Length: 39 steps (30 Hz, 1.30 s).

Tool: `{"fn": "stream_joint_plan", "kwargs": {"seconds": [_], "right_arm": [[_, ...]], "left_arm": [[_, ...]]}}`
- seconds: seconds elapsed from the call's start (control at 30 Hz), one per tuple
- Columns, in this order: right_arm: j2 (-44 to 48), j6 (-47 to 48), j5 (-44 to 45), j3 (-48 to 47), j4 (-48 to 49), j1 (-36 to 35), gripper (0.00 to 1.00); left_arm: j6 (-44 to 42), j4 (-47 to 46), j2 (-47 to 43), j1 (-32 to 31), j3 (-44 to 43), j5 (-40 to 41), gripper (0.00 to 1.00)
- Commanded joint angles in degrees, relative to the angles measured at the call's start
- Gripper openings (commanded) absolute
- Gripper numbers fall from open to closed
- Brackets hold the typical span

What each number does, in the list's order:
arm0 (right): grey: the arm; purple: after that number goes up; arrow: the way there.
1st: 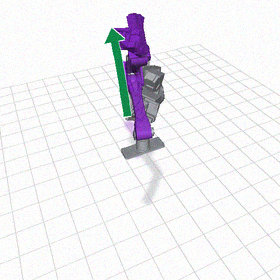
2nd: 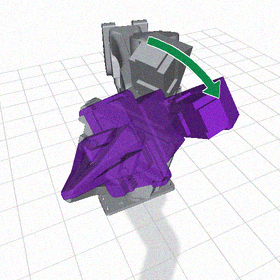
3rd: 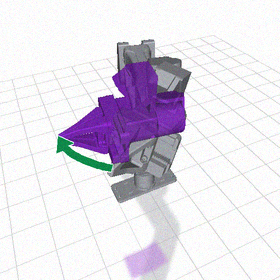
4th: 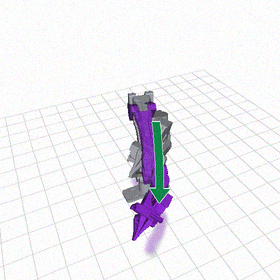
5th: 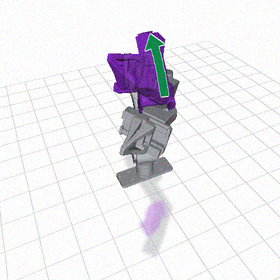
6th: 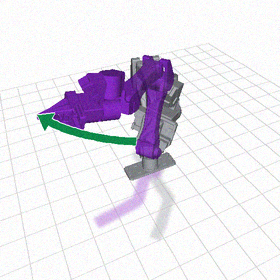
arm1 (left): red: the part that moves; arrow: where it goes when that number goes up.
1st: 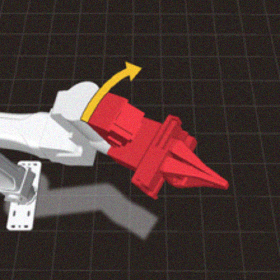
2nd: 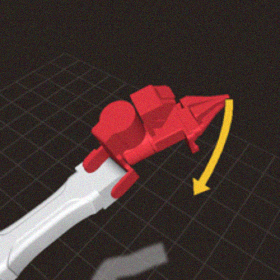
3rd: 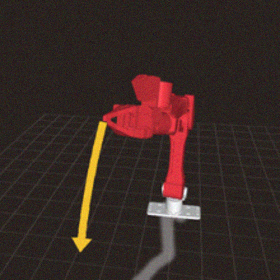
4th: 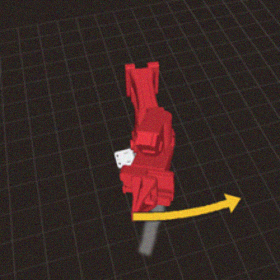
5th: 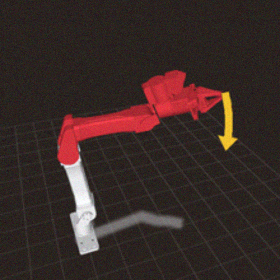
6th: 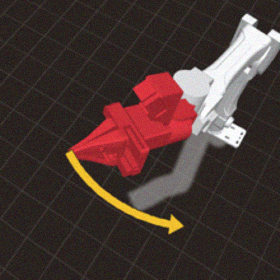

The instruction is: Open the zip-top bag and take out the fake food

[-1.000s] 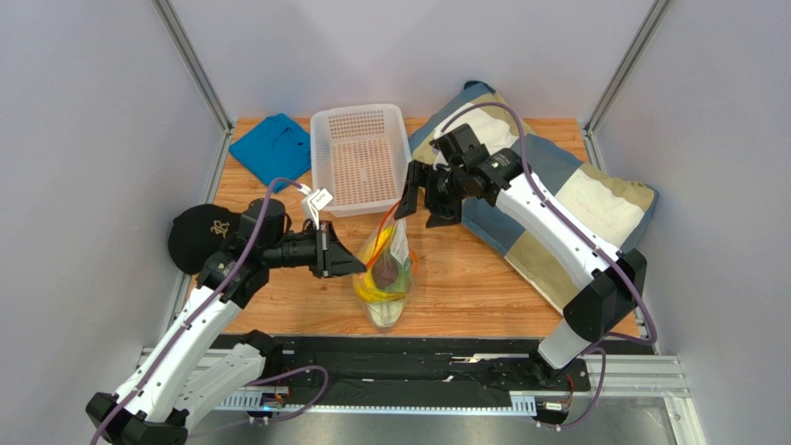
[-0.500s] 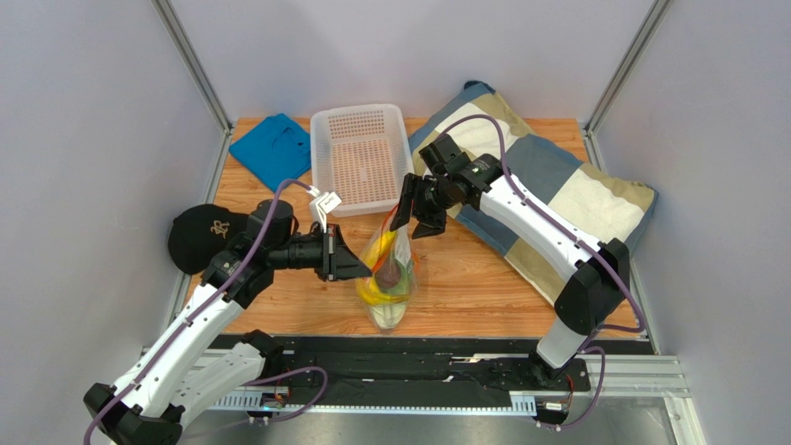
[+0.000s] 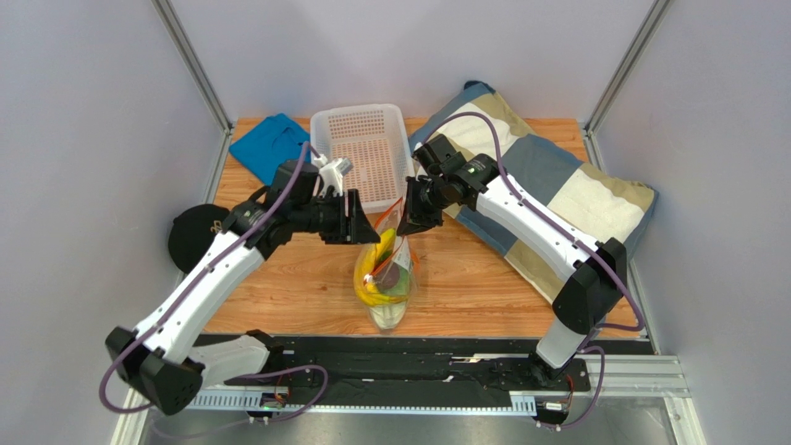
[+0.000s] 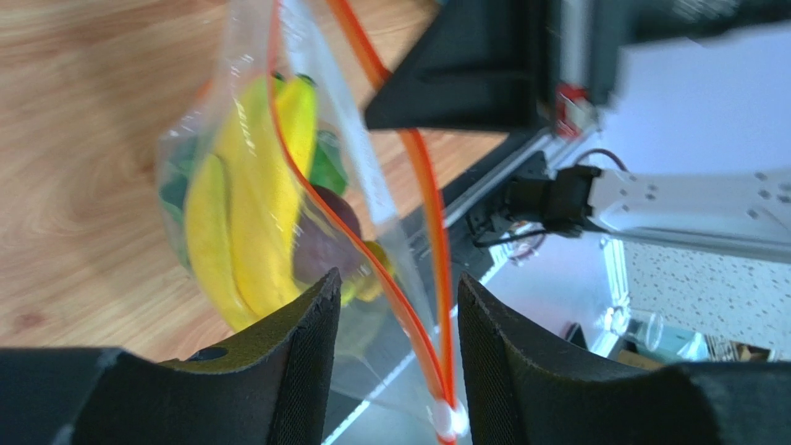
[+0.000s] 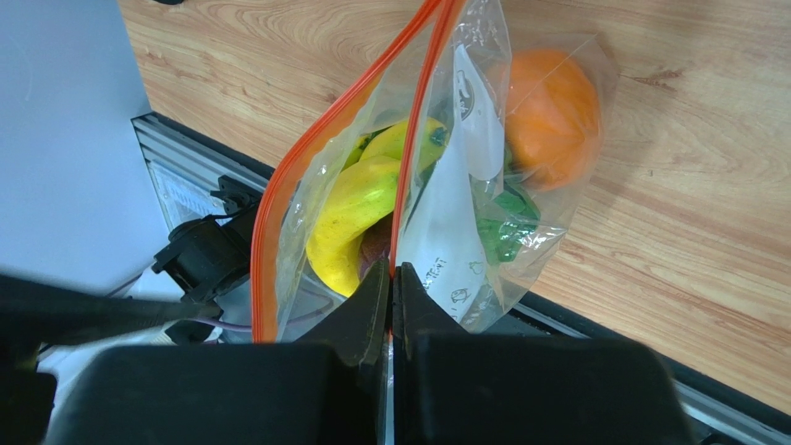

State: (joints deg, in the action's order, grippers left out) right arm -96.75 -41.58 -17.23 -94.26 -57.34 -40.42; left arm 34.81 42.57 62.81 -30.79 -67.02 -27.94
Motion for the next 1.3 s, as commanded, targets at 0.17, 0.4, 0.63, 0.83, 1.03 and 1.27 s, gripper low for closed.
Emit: {"fn": "stream_joint_plan", "kwargs": {"seconds": [0.17, 0.4, 0.63, 0.83, 1.03, 1.27], "right_arm": [[6.22, 4.49, 0.09, -1.45, 0.57, -0.97, 0.0], [8.33, 8.26, 10.89, -0.4, -6.54, -0.97, 0.0], [11.76, 10.21, 15.14, 0.74, -8.06, -1.41, 0.0], [11.41, 8.89, 12.4, 0.66, -5.59, -3.43, 0.0], [10.53, 8.27, 12.75, -1.63, -6.29, -4.31, 0.0], [10.18, 6.08, 12.05, -3.91, -7.26, -4.75, 0.0]], "left_arm": [[-7.47, 9.91, 16.55, -0.33, -10.05, 4.83, 0.54], [-10.11, 16.82, 18.67, -0.33, -15.23, 13.93, 0.0], [-10.72, 20.28, 12.96, -0.76, -13.83, 18.11, 0.03], [-9.41, 12.99, 8.74, -4.1, -18.48, 7.29, 0.47], [-7.65, 11.22, 11.98, -9.64, -24.46, 13.35, 0.35], [-5.19, 12.1, 21.12, -14.21, -26.32, 18.7, 0.22]]}}
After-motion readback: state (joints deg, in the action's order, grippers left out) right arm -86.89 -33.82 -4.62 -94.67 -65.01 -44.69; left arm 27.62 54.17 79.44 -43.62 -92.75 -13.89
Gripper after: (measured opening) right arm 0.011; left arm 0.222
